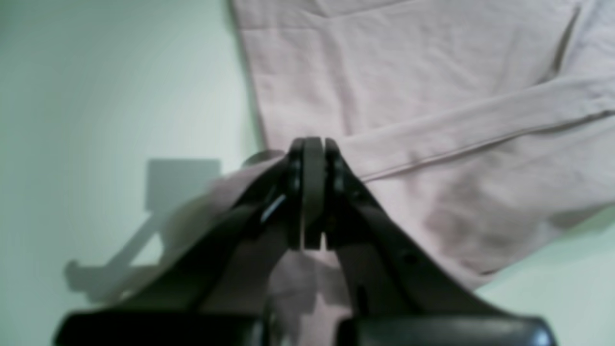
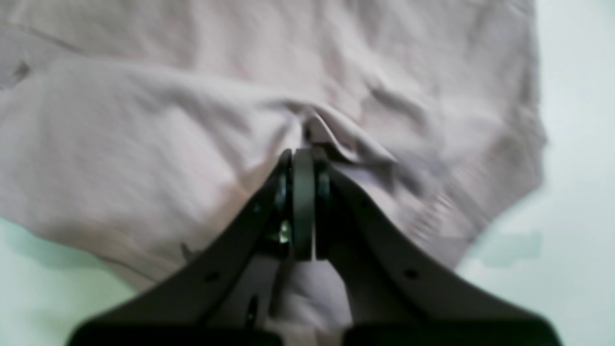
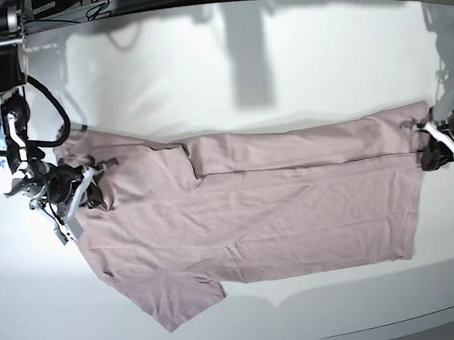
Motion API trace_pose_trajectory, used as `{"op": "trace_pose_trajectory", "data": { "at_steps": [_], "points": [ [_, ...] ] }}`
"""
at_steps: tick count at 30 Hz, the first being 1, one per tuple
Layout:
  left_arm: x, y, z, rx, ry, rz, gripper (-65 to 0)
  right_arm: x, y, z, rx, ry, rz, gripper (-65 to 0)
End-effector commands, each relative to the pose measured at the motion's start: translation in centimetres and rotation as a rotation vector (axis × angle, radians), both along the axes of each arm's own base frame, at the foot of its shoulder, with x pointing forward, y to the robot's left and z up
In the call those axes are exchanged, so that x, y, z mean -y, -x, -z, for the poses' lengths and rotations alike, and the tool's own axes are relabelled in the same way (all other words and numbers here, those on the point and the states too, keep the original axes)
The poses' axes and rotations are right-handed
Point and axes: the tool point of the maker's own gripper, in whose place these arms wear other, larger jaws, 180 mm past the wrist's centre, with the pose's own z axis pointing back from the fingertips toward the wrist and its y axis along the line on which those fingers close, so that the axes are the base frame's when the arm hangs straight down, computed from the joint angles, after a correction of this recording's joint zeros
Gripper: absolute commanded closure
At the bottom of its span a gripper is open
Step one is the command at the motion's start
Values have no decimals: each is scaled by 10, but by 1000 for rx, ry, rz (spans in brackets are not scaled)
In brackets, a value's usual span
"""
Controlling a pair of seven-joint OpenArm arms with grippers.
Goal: Fold the T-shirt properly
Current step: 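Lay the folded shoulder strip flat and open both grippers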
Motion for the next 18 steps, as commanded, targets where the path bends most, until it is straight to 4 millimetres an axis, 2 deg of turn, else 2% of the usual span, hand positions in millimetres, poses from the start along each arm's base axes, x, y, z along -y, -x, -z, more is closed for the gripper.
{"op": "trace_pose_trajectory", "data": {
  "at_steps": [1,5,10,13,18],
  "points": [
    [-2,-12,-17,59,10,-13,0,-1,-16,-19,68,-18,5,0],
    [2,-12,2,31,28,-123,0,-17,-12,-6,31,-10,1,0],
    [13,5,35,-30,9,-140,0,-14,-4,15,-26,70,17,0],
    [14,27,61,-91,18,-157,0,-8,9,28,-60,114,11,0],
    [5,77,99,-202,-72,-133,0,1,32,44,-94,142,5,0]
  ]
}}
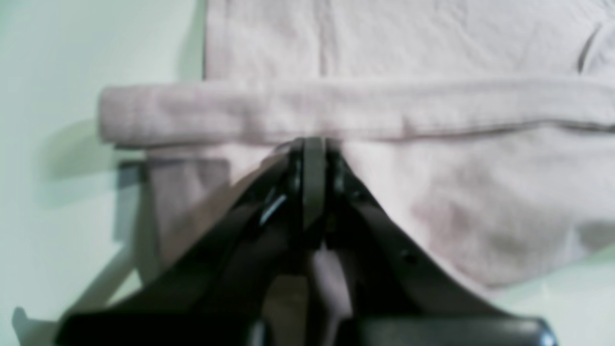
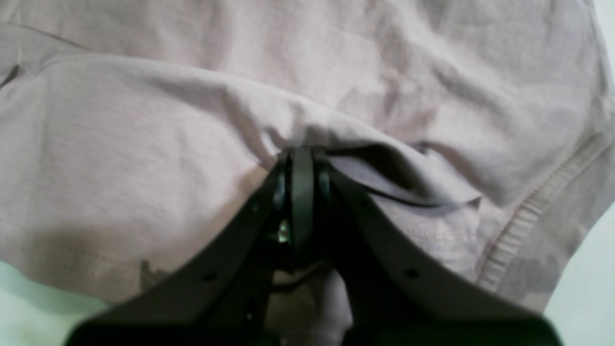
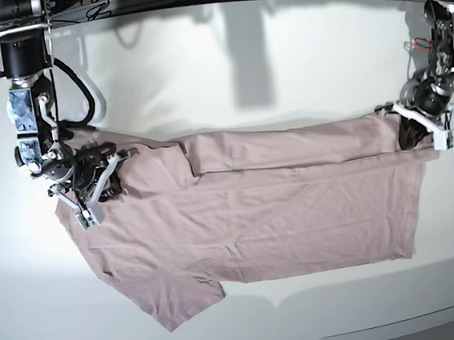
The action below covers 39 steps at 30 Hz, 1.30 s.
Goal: Fold the T-shirt properly
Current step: 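Lay the folded shoulder strip flat and open both grippers, then pinch the folded edge and pull the shirt back toward the arms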
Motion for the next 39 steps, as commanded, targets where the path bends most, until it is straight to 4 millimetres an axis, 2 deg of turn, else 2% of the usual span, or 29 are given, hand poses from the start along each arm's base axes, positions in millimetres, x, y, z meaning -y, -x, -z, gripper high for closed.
{"op": "trace_pose_trajectory", "data": {
  "at_steps": [1,10,16,23,27,29,31,33,36,37,39],
  "points": [
    [-14,40,35,-194,-98,22,0,18,10,4,-42,64,4,0],
    [-18,113,69,-331,-164,61,0,15,70,21,-66,72,-76,0],
    [-18,175,87,-440,-161,72,0,17,115,33,-102,69,-96,0],
    [-11,243,88,-487,-147,92,0,23,162,42,-136,54,-80,0],
    [-2,265,83,-502,-137,111,0,32,181,41,-138,51,-54,0],
    [1,259,72,-463,-140,129,0,36,180,37,-115,47,-39,0],
    [2,239,52,-386,-153,133,0,39,178,36,-108,50,-31,0],
    [0,209,21,-281,-172,124,0,39,175,35,-103,51,-30,0],
    [-2,149,-41,-92,-151,78,0,41,173,35,-97,58,-17,0],
    [1,130,-61,-32,-133,69,0,41,173,34,-97,59,-18,0],
    [12,99,-89,32,-110,83,0,41,172,34,-96,59,-17,0]
  ]
}}
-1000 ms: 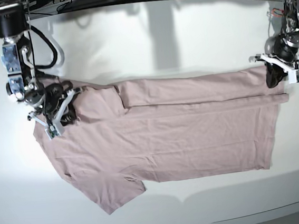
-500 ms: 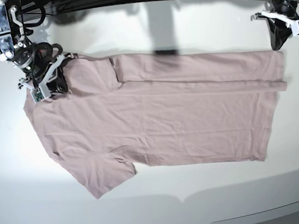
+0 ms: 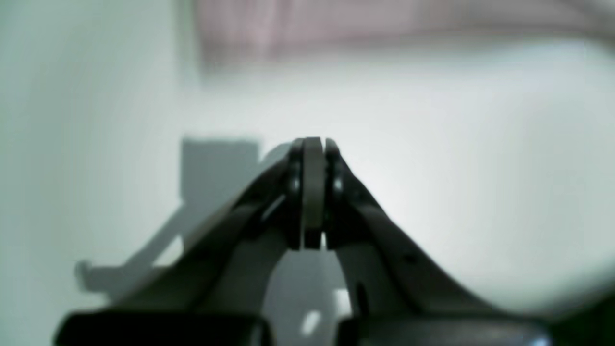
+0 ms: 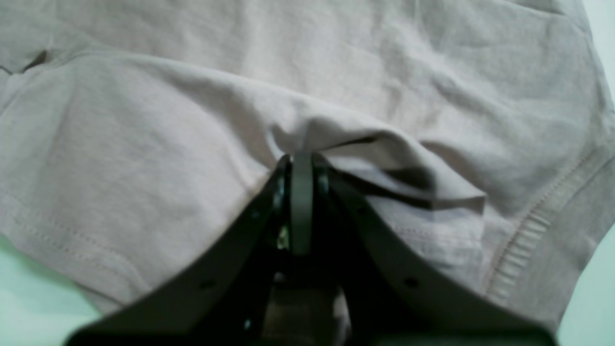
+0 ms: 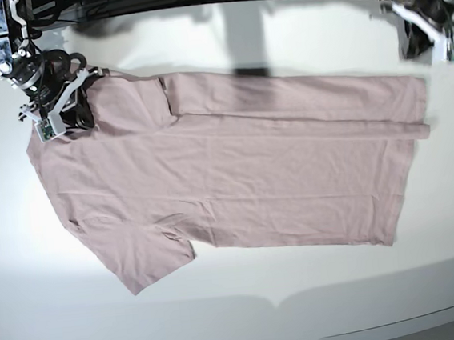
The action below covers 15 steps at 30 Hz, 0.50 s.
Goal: Fold the T-shirt properly
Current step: 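Pinch the folded edge and pull the shirt back toward the arms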
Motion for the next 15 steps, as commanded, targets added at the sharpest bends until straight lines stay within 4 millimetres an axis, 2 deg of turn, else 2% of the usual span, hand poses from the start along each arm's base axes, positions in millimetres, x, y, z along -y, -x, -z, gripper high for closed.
{"op": "trace_pose_trajectory", "data": {
  "at_steps": [1,4,6,11,15],
  "points": [
    [2,-25,-24,81,7,14,0,21,26,20,-142,117,-5,0],
    [10,-56,-30,75,21,35,0,21,27,21,-149,120,-5,0],
    [14,-69,-21,27,17,50,0,22,28,21,-153,122,-5,0],
    [13,-82,29,-153,37,45,0,22,29,22,-158,124,-5,0],
    [4,-84,58,-226,64,3,0,24,32,24,-180,134,-5,0]
  ]
}}
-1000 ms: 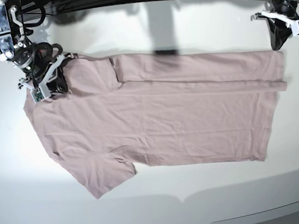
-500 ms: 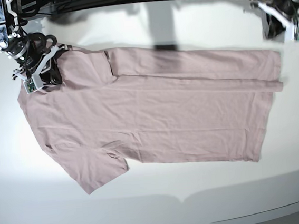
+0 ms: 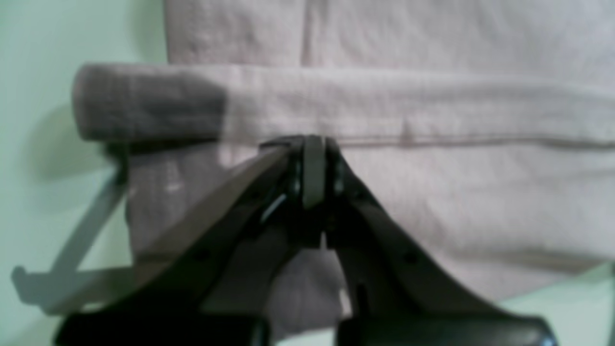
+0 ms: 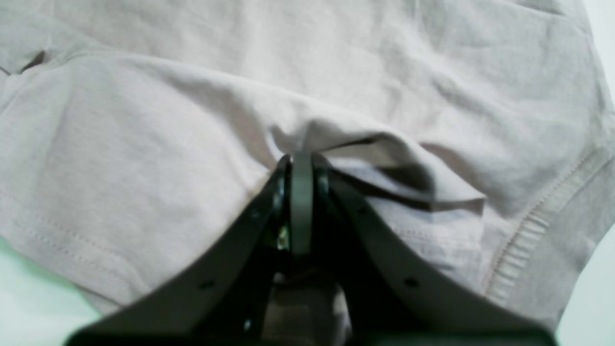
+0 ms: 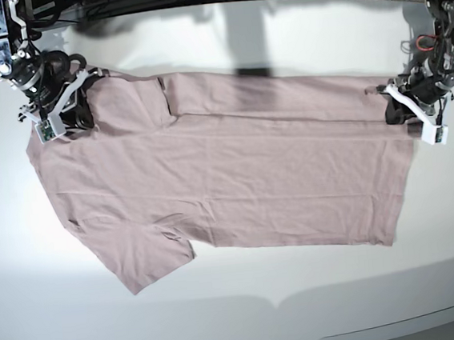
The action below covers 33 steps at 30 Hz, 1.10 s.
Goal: Fold the T-shirt properly
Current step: 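Pinch the folded edge and pull the shirt back toward the arms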
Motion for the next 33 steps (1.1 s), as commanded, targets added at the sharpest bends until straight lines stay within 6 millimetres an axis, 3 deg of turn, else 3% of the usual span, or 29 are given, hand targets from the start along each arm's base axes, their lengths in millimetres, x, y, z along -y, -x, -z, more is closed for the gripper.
{"op": "trace_pose_trajectory", "data": {
  "at_steps": [1,8,13,16,26,29,33],
  "points": [
    [-10,4,8,-46,-39,-6,0,23,32,23,-171,133,-8,0],
    [-29,86,57,-158,-154,16,0,25,35,24,-179,156,-22,0],
    [-31,162,78,-249,-189,49,0,18,31,17,-142,144,-38,0],
    [-27,193,86,-308,-188,59,0,14,25,11,-120,144,-49,0],
    [11,259,103,-408,-174,106,0,5,30,9,-142,134,-107,0],
    [20,271,106,-418,-174,119,0,7,43,14,-169,151,-118,0],
    [17,282,106,-436,-188,125,0,9,67,19,-182,173,-152,0]
  ]
}}
